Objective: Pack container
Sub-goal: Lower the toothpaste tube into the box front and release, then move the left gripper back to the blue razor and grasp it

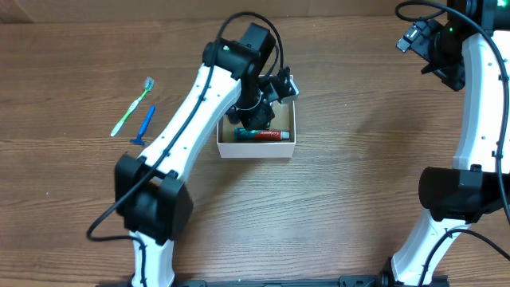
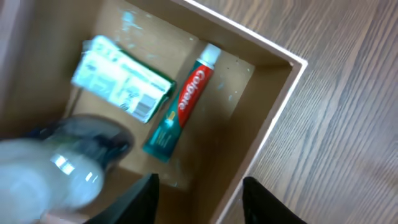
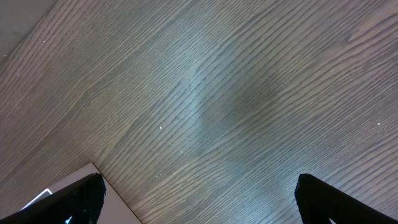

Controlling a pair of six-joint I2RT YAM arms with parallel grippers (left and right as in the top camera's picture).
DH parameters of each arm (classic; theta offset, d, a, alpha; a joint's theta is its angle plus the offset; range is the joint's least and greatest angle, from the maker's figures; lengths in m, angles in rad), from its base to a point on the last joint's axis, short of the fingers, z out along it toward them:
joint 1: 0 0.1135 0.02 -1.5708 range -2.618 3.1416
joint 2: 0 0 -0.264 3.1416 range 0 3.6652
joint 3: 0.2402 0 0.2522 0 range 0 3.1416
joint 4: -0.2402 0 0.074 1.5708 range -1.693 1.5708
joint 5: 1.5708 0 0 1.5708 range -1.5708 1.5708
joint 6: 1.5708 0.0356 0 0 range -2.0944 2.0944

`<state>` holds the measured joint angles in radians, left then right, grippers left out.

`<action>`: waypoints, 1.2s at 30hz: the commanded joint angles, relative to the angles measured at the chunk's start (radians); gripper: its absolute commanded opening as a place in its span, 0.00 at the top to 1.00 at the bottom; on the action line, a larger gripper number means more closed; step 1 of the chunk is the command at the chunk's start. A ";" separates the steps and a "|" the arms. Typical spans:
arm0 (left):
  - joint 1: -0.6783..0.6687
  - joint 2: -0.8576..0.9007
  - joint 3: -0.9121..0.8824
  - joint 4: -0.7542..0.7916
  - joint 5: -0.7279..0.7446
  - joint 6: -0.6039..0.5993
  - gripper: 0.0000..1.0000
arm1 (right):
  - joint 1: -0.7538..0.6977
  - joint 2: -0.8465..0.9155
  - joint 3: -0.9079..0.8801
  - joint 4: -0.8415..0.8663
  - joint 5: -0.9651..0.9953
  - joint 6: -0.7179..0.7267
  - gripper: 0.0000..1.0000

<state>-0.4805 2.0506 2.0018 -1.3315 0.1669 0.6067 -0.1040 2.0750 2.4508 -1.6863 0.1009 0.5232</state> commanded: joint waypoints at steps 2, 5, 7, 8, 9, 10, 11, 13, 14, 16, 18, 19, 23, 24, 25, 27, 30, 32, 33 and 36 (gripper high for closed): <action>0.051 -0.114 0.007 0.001 -0.050 -0.165 0.41 | -0.003 -0.008 0.008 0.005 -0.001 0.000 0.00; 0.098 -0.154 0.007 0.001 -0.068 -0.236 0.35 | -0.003 -0.008 0.008 0.005 -0.001 0.000 0.00; 0.144 -0.177 0.007 0.003 -0.074 -0.273 0.35 | -0.003 -0.008 0.008 0.005 -0.001 0.000 0.00; 0.164 -0.183 0.007 0.003 -0.074 -0.284 0.35 | -0.003 -0.008 0.008 0.005 -0.001 0.000 0.00; 0.193 -0.188 0.007 0.004 -0.074 -0.303 0.34 | -0.003 -0.008 0.008 0.005 -0.001 0.000 0.00; 0.232 -0.189 0.007 0.005 -0.075 -0.322 0.28 | -0.003 -0.008 0.008 0.005 -0.001 0.000 0.00; 0.259 -0.188 0.007 0.004 -0.076 -0.333 0.23 | -0.003 -0.008 0.008 0.005 -0.001 0.000 0.00; 0.336 -0.179 0.005 0.005 -0.079 -0.373 0.18 | -0.003 -0.008 0.008 0.005 -0.001 0.000 0.00; 0.371 -0.172 0.005 0.005 -0.077 -0.388 0.17 | -0.003 -0.008 0.008 0.005 -0.001 0.000 0.00; 0.430 -0.158 -0.002 0.004 -0.071 -0.403 0.17 | -0.003 -0.008 0.008 0.005 -0.001 0.000 0.00; 0.475 -0.145 -0.016 0.005 -0.065 -0.406 0.17 | -0.003 -0.008 0.008 0.005 -0.001 0.000 0.00; 0.495 -0.140 -0.029 0.007 -0.061 -0.406 0.17 | -0.003 -0.008 0.008 0.005 -0.001 0.000 0.00; 0.557 -0.126 -0.116 0.040 -0.040 -0.413 0.16 | -0.003 -0.008 0.008 0.005 -0.001 0.000 0.00; 0.570 -0.123 -0.150 0.055 -0.040 -0.413 0.16 | -0.003 -0.008 0.008 0.005 -0.001 0.000 0.00; 0.578 -0.121 -0.170 0.064 -0.041 -0.413 0.16 | -0.003 -0.008 0.008 0.005 -0.001 0.000 0.00; 0.603 -0.114 -0.239 0.101 -0.040 -0.413 0.16 | -0.003 -0.008 0.008 0.005 -0.001 0.000 0.00; 0.629 -0.101 -0.332 0.169 -0.040 -0.413 0.16 | -0.003 -0.008 0.008 0.005 -0.001 0.000 0.00; 0.640 -0.092 -0.380 0.210 -0.040 -0.413 0.16 | -0.003 -0.008 0.008 0.005 -0.001 0.000 0.00; 0.645 -0.089 -0.397 0.227 -0.040 -0.413 0.16 | -0.003 -0.008 0.008 0.005 -0.001 0.000 0.00; 0.656 -0.077 -0.452 0.286 -0.040 -0.413 0.16 | -0.003 -0.008 0.008 0.005 -0.001 0.000 0.00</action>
<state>0.1604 1.9526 1.6039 -1.0889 0.1116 0.2081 -0.1043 2.0750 2.4508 -1.6859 0.1005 0.5236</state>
